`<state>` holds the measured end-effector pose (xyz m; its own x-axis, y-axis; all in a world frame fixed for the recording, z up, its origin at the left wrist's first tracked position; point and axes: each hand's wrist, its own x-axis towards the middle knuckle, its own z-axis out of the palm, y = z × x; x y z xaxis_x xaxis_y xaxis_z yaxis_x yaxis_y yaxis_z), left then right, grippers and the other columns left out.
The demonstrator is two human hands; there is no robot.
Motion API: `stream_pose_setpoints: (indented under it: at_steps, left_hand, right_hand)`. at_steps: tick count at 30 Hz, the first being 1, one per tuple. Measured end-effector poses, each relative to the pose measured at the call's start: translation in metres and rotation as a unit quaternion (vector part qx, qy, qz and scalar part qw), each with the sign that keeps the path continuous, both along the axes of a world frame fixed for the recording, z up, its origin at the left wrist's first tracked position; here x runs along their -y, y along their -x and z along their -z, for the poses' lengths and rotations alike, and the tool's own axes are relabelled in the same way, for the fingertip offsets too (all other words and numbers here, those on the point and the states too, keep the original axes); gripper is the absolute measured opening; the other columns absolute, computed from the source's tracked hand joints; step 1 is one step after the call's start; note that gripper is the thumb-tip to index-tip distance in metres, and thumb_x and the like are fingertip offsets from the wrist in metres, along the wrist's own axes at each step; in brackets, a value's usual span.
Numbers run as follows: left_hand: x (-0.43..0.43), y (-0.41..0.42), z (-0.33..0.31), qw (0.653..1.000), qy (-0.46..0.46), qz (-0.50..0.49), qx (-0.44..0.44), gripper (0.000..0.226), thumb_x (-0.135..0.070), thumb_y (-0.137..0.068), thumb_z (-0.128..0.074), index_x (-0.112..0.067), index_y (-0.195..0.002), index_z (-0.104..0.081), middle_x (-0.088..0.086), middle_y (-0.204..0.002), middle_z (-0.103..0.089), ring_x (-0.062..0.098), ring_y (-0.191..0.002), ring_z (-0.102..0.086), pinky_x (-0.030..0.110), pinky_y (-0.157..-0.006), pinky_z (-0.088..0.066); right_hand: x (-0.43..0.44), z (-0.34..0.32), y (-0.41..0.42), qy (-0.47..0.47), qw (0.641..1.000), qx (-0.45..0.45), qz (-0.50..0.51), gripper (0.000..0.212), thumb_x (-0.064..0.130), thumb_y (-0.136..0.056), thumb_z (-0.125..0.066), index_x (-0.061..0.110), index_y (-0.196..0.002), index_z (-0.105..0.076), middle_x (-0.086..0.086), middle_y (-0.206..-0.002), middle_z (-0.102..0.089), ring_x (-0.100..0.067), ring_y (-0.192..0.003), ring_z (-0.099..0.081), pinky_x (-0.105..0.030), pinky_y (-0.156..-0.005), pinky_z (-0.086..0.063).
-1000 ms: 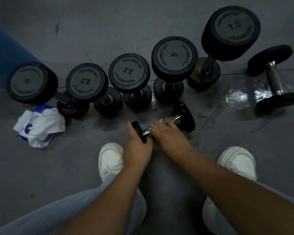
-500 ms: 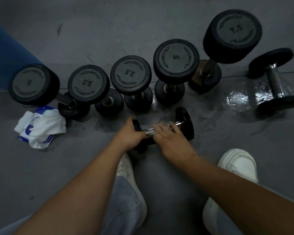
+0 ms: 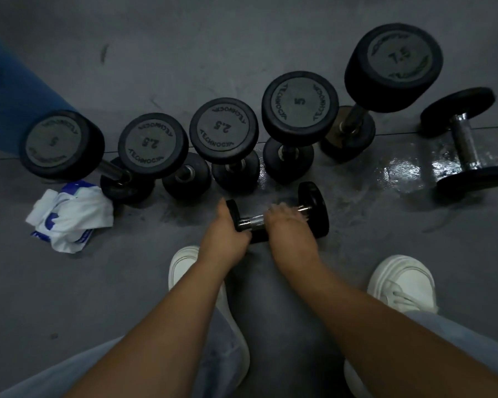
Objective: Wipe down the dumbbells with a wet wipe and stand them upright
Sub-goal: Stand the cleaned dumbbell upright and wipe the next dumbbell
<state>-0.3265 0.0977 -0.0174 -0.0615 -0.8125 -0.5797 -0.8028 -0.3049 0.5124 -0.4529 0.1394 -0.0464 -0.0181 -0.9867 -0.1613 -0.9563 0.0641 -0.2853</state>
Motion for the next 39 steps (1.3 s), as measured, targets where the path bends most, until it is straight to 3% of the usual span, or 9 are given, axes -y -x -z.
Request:
stream_pose_setpoints:
  at_steps: [6,10,16,20,23,26,28,34,39]
  left_hand:
    - [0.018,0.003,-0.003,0.997,-0.057,-0.045,0.006,0.044,-0.035,-0.073,-0.073,-0.016,-0.107,-0.051,0.004,-0.096,-0.063,0.027,-0.090,-0.062,0.038,-0.080,-0.055]
    - [-0.010,0.015,-0.004,0.987,-0.070,-0.134,-0.055,0.073,-0.042,-0.079,-0.068,-0.016,-0.139,-0.036,-0.003,-0.104,-0.053,0.023,-0.096,-0.056,0.036,-0.090,-0.051]
    - [-0.054,0.028,0.005,0.982,-0.042,-0.164,-0.084,0.096,-0.015,-0.083,-0.068,-0.025,-0.154,-0.005,0.004,-0.110,-0.060,0.027,-0.100,-0.062,0.027,-0.078,-0.043]
    - [-0.028,0.019,0.008,0.986,-0.061,-0.137,-0.076,0.068,-0.019,-0.077,-0.071,-0.026,-0.133,-0.034,0.002,-0.101,-0.065,0.026,-0.093,-0.065,0.036,-0.083,-0.054]
    - [0.002,0.003,0.015,0.991,-0.077,-0.091,-0.065,0.066,-0.040,-0.059,-0.075,-0.024,-0.117,-0.049,0.003,-0.099,-0.068,0.028,-0.093,-0.068,0.043,-0.080,-0.058]
    - [-0.003,0.003,0.000,0.993,-0.060,-0.097,-0.033,0.097,-0.045,-0.066,-0.072,-0.027,-0.149,-0.027,0.007,-0.128,-0.059,0.031,-0.114,-0.060,0.044,-0.096,-0.051]
    - [-0.019,0.005,-0.002,0.996,-0.005,-0.090,0.012,0.085,-0.041,-0.082,-0.067,-0.029,-0.152,-0.019,0.010,-0.129,-0.062,0.034,-0.115,-0.060,0.043,-0.095,-0.049]
    - [-0.021,0.001,0.008,0.999,0.016,-0.028,0.025,0.077,-0.027,-0.082,-0.068,-0.032,-0.146,-0.025,0.010,-0.112,-0.067,0.036,-0.103,-0.063,0.040,-0.086,-0.051]
    - [-0.014,0.001,0.010,0.999,0.015,-0.035,0.010,0.074,-0.030,-0.082,-0.068,-0.033,-0.144,-0.028,0.007,-0.112,-0.067,0.032,-0.104,-0.062,0.040,-0.088,-0.051]
  right_hand:
    - [0.011,-0.002,0.035,0.028,0.999,0.026,-0.014,0.015,0.004,-0.066,-0.066,0.015,-0.075,-0.063,-0.006,-0.075,-0.063,-0.026,-0.077,-0.064,-0.034,-0.084,-0.049]
    - [0.009,0.000,0.015,-0.003,0.993,0.034,-0.113,0.014,0.013,-0.072,-0.054,0.015,-0.081,-0.064,-0.009,-0.082,-0.067,-0.028,-0.082,-0.063,-0.034,-0.088,-0.046]
    - [0.005,0.002,0.031,0.036,0.998,-0.013,-0.054,0.020,0.009,-0.070,-0.060,0.017,-0.088,-0.061,-0.004,-0.088,-0.067,-0.025,-0.096,-0.065,-0.039,-0.092,-0.045]
    - [0.006,0.002,0.030,0.001,0.998,-0.010,-0.067,0.035,0.015,-0.077,-0.046,0.019,-0.107,-0.064,-0.002,-0.107,-0.070,-0.023,-0.116,-0.059,-0.042,-0.103,-0.037]
    - [-0.001,-0.001,0.024,0.002,0.997,-0.004,-0.073,0.037,0.020,-0.082,-0.043,0.019,-0.111,-0.065,-0.003,-0.109,-0.070,-0.024,-0.109,-0.062,-0.040,-0.089,-0.047]
    - [-0.003,-0.005,0.031,0.009,0.999,0.008,-0.051,0.032,0.013,-0.077,-0.065,0.022,-0.108,-0.062,-0.003,-0.088,-0.067,-0.027,-0.084,-0.063,-0.029,-0.059,-0.042]
    - [0.007,-0.009,0.037,0.016,1.000,0.021,-0.013,0.030,0.005,-0.075,-0.067,0.019,-0.101,-0.058,-0.004,-0.086,-0.061,-0.027,-0.083,-0.057,-0.029,-0.054,-0.032]
    - [-0.006,-0.003,0.013,-0.010,0.992,0.007,0.123,0.046,0.003,-0.088,-0.040,0.001,-0.133,-0.048,-0.015,-0.134,-0.047,-0.032,-0.118,-0.047,-0.038,-0.085,-0.050]
    - [-0.022,0.007,-0.003,-0.022,0.999,0.006,-0.036,0.063,0.013,-0.085,-0.023,-0.001,-0.144,-0.038,-0.018,-0.143,-0.044,-0.030,-0.135,-0.042,-0.039,-0.088,-0.055]
